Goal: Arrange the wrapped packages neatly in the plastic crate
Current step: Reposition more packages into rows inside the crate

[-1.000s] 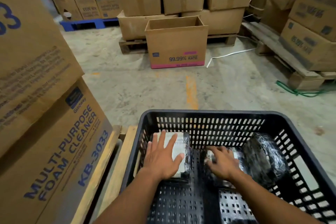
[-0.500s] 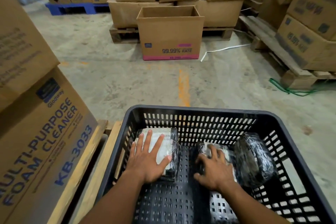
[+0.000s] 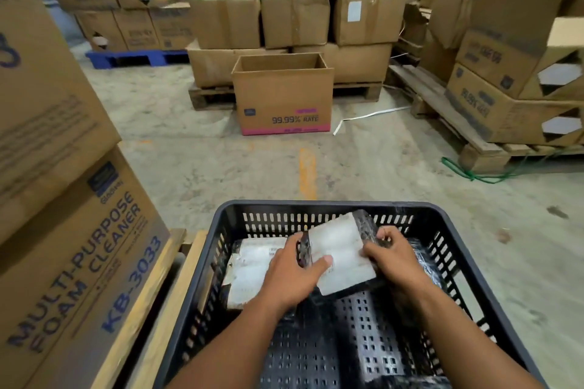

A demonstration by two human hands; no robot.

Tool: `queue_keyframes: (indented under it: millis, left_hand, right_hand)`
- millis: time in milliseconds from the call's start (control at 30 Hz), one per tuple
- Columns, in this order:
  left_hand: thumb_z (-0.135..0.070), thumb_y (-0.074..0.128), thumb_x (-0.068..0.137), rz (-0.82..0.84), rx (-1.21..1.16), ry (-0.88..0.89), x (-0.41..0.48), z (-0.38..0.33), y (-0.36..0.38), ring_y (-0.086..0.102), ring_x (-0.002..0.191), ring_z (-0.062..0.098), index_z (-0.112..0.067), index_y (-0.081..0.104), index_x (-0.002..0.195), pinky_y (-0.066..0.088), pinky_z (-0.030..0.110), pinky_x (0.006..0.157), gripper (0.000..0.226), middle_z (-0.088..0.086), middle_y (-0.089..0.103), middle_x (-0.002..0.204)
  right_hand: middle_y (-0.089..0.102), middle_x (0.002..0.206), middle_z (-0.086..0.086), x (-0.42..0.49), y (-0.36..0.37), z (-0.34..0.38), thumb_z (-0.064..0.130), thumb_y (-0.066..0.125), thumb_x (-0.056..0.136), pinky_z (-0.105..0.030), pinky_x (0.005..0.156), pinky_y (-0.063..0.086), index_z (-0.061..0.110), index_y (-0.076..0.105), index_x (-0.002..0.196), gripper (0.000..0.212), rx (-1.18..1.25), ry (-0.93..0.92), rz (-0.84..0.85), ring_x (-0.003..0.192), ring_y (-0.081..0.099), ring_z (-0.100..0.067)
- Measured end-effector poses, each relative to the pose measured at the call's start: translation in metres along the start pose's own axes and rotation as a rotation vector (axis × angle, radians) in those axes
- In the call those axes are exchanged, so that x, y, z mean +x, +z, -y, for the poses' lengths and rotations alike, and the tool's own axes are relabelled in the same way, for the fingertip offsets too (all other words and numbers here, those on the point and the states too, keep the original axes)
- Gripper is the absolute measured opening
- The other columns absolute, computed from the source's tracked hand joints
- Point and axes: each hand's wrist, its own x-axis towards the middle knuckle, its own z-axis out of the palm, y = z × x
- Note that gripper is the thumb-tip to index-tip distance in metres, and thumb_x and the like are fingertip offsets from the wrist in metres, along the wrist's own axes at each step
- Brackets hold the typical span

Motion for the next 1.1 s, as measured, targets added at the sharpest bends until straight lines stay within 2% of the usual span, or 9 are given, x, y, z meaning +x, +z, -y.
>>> queue_keyframes:
  millis: [100,200,300,500,633,700,800,967,1100]
  left_hand:
    - [-0.044,0.084,0.08,0.101,-0.417,-0.159,-0.001,-0.014,-0.008,0.073,0.107,0.03,-0.05,0.022,0.154,0.064,0.039,0.071,0.097,-0.005,0.05,0.147]
    - [-0.024,0.089,0.079,0.098,-0.569,-0.15,-0.002,-0.019,-0.037,0.072,0.104,0.024,-0.05,0.043,0.149,0.057,0.031,0.06,0.087,-0.003,0.054,0.143]
    - [-0.017,0.086,0.081,0.135,-0.531,-0.106,-0.004,-0.019,-0.064,0.068,0.113,0.023,-0.054,0.053,0.141,0.047,0.035,0.074,0.078,-0.004,0.069,0.133]
    - [-0.015,0.079,0.088,-0.166,-0.766,-0.175,0.0,-0.023,-0.044,0.072,0.102,0.029,-0.034,0.038,0.15,0.064,0.052,0.078,0.077,0.005,0.065,0.13]
    - [-0.009,0.079,0.086,0.022,-0.8,-0.14,0.005,-0.015,-0.067,0.076,0.1,0.032,-0.044,0.033,0.156,0.064,0.046,0.073,0.09,0.002,0.069,0.13]
    - [-0.016,0.081,0.086,0.147,-0.69,-0.11,0.005,-0.019,-0.076,0.076,0.101,0.029,-0.042,0.039,0.154,0.063,0.038,0.07,0.084,0.004,0.07,0.132]
    - [-0.039,0.085,0.081,0.016,-0.436,-0.163,0.002,-0.024,-0.07,0.067,0.118,0.029,-0.038,0.044,0.152,0.06,0.043,0.091,0.082,0.006,0.057,0.148]
    - [-0.037,0.09,0.075,0.003,-0.357,-0.207,0.0,-0.009,-0.06,0.075,0.094,0.022,-0.024,0.072,0.118,0.063,0.038,0.071,0.049,0.005,0.074,0.115]
    - [-0.037,0.088,0.077,-0.013,-0.42,-0.061,0.013,-0.012,-0.052,0.06,0.122,0.023,-0.028,0.071,0.127,0.049,0.041,0.106,0.053,0.007,0.059,0.139]
  right_hand:
    - [0.061,0.086,-0.021,0.002,0.004,0.017,-0.006,0.067,0.082,-0.031,0.05,0.043,0.016,0.047,0.097,0.034,0.23,0.018,0.085,0.062,0.053,-0.024]
    - [0.071,0.109,-0.017,0.005,0.003,0.023,0.005,0.077,0.079,-0.044,0.063,0.061,0.026,0.05,0.122,0.055,0.45,0.099,0.195,0.082,0.071,-0.032]
    - [0.072,0.119,-0.014,0.006,0.006,0.025,0.02,0.088,0.069,-0.052,0.077,0.062,0.025,0.054,0.134,0.074,0.519,0.141,0.247,0.107,0.072,-0.036]
    - [0.068,0.122,-0.027,-0.011,0.047,0.013,0.008,0.092,0.065,-0.055,0.074,0.061,0.008,0.052,0.124,0.072,0.624,0.208,0.172,0.093,0.076,-0.041]
    - [0.075,0.111,-0.017,-0.014,0.028,0.037,0.044,0.094,0.054,-0.043,0.069,0.058,0.01,0.06,0.117,0.08,0.354,0.149,0.355,0.092,0.072,-0.037]
    - [0.073,0.11,-0.014,-0.009,0.016,0.047,0.035,0.096,0.053,-0.04,0.066,0.055,0.021,0.06,0.117,0.075,0.249,0.106,0.359,0.087,0.071,-0.034]
    - [0.075,0.105,-0.022,-0.004,0.02,0.04,0.006,0.09,0.071,-0.04,0.059,0.061,0.027,0.062,0.122,0.062,0.225,0.051,0.267,0.074,0.077,-0.034]
    - [0.077,0.11,-0.021,-0.004,0.006,-0.006,0.013,0.092,0.065,-0.046,0.07,0.062,0.014,0.071,0.098,0.038,0.338,0.195,0.33,0.083,0.077,-0.032]
    - [0.076,0.119,-0.016,0.0,-0.014,-0.021,0.032,0.102,0.053,-0.054,0.094,0.056,0.016,0.056,0.122,0.084,0.092,0.247,0.478,0.107,0.073,-0.037]
